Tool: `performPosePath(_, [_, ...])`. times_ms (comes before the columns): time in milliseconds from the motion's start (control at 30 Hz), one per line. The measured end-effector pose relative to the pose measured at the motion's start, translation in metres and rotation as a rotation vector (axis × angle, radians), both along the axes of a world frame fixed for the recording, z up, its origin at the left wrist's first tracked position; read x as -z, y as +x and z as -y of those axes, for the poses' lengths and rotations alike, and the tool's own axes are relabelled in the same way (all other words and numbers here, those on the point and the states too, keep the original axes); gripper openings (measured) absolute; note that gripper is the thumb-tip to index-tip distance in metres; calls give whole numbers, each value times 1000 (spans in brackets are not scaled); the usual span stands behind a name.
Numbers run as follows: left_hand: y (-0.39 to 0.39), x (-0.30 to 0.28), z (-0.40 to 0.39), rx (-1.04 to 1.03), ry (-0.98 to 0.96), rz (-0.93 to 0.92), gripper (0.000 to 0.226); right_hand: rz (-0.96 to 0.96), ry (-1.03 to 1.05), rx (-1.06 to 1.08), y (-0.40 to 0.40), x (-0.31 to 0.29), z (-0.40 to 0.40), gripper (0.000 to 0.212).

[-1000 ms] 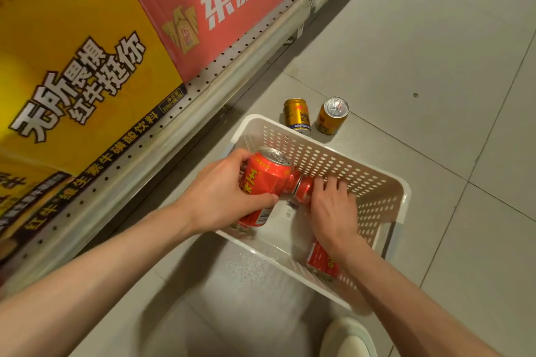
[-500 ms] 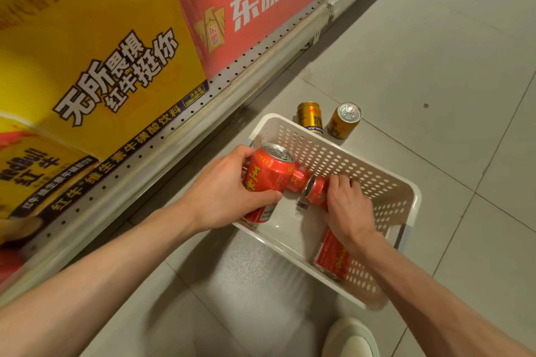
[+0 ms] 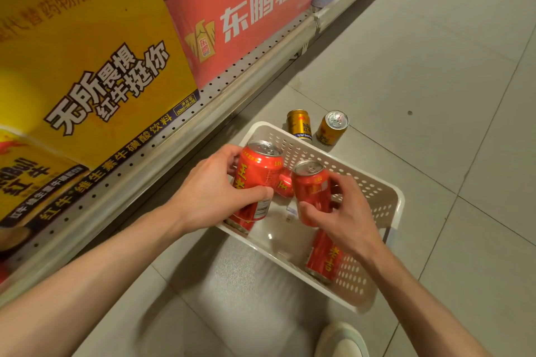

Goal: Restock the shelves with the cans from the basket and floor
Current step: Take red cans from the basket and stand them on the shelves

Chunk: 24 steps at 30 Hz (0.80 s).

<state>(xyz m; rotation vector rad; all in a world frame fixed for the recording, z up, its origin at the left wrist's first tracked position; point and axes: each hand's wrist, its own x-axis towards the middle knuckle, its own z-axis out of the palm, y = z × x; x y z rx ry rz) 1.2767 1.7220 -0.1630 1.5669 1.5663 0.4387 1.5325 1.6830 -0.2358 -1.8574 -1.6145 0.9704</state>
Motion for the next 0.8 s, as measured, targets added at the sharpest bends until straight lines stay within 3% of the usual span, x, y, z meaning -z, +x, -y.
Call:
performPosePath(200, [2, -15, -1, -93, 39, 109, 72, -196, -11, 160, 0, -39, 0, 77])
performPosePath(367, [12, -71, 10, -210, 27, 215, 69, -268, -2, 193, 14, -109, 2, 63])
performPosePath(533, [26, -176, 24, -270, 39, 253, 71, -356, -15, 173, 28, -226, 15, 59])
performPosePath(800, [47, -416, 47, -304, 67, 327, 65, -365, -22, 154, 41, -467, 26, 53])
